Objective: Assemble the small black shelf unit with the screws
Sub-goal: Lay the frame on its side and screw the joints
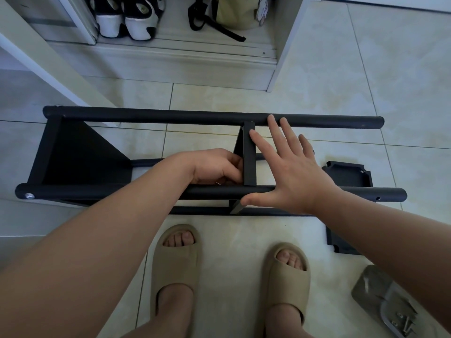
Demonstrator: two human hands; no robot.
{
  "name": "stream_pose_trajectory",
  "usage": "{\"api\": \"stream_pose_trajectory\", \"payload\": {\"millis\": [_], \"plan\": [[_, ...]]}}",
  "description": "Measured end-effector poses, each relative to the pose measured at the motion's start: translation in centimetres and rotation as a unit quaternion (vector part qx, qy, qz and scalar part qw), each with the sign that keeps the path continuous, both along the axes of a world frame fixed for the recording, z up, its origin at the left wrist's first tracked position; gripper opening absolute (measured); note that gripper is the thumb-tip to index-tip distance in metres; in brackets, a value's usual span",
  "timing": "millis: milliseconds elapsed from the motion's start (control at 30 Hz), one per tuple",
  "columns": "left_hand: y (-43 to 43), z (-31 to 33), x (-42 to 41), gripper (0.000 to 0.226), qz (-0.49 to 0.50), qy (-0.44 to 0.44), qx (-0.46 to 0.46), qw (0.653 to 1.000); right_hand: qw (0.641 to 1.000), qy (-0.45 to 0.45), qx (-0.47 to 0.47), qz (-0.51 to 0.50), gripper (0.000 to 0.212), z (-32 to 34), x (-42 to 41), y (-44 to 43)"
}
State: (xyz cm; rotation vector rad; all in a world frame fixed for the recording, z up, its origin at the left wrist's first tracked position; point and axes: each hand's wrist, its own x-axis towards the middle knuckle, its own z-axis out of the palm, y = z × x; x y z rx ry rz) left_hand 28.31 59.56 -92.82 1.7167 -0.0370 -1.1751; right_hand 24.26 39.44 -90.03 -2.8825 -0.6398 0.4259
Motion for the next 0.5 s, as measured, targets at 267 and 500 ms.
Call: {"api": "stream_pose_trajectory", "payload": {"millis": [267,500], "plan": [[0.21,-0.44,0.18,0.023,-0.034,-0.032,0.034,0.998,1.0,-0.001,0.005,-0.001,0.127,-0.13,-0.06,-0.02],[0.11,0.04,0.09,0.005,-0.023,-0.019,0.025,0.999,1.0,-0.002,0.004,0.0,0.127,-0.07,-0.05,0.0]]}}
